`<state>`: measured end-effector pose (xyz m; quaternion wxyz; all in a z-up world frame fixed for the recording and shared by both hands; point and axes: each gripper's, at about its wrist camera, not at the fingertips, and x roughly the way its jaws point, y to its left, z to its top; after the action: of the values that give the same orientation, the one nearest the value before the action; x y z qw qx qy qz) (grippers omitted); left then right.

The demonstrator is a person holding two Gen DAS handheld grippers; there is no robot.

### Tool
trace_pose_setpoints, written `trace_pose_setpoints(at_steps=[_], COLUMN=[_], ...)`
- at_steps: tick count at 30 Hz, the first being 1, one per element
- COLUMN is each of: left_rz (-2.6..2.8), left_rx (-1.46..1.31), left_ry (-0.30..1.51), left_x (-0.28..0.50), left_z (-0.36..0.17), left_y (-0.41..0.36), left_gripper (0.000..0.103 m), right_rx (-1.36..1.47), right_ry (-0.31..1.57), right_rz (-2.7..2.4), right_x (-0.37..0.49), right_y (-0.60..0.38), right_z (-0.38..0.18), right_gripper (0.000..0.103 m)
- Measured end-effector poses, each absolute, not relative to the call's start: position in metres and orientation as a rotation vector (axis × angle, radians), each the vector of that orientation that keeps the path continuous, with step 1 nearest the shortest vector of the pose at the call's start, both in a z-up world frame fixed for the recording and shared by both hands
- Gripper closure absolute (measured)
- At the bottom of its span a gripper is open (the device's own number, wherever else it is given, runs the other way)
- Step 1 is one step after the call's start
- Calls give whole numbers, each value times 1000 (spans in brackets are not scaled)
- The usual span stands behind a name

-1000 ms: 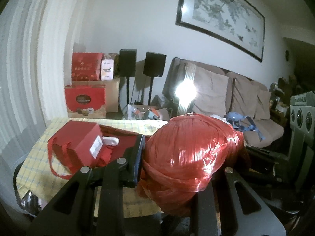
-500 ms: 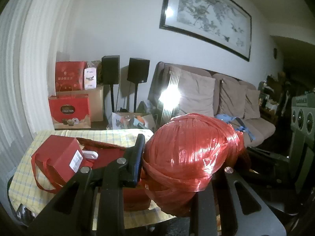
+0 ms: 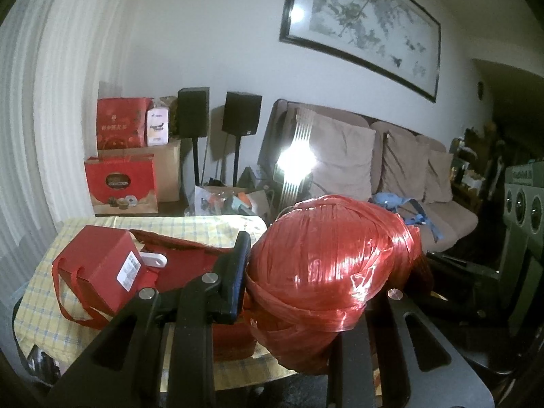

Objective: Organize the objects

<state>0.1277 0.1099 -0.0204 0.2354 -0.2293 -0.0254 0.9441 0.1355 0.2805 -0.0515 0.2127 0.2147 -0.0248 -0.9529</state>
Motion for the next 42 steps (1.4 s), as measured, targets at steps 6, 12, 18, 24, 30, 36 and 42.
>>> trace_pose_setpoints(at_steps=[6, 12, 18, 24, 30, 36, 42], left_rz=[2588, 2579, 2571, 2568, 2570, 2568, 2554], left_rx=[-628, -614, -621, -625, -626, -630, -647], left_ry=[-65, -105, -109, -121, -124, -125, -113], left_x=[129, 131, 126, 124, 124, 124, 119], left_z=[-22, -23, -22, -24, -25, -27, -28], left_y=[112, 119, 126, 128, 129, 129, 137], left_gripper=[80, 80, 80, 80, 80, 80, 80], right_rx=[602, 597, 608, 614, 612, 621, 636], right_ry=[-53, -40, -51, -41, -38, -39, -56], right_rz=[-2647, -2661, -2668, -2670, -2669, -2669, -2680], right_x=[135, 135, 132, 131, 129, 127, 123], right_y=[285, 291, 297, 299, 298, 301, 307], right_z=[-51, -48, -49, -49, -49, -50, -52], right_gripper=[81, 81, 81, 81, 81, 81, 81])
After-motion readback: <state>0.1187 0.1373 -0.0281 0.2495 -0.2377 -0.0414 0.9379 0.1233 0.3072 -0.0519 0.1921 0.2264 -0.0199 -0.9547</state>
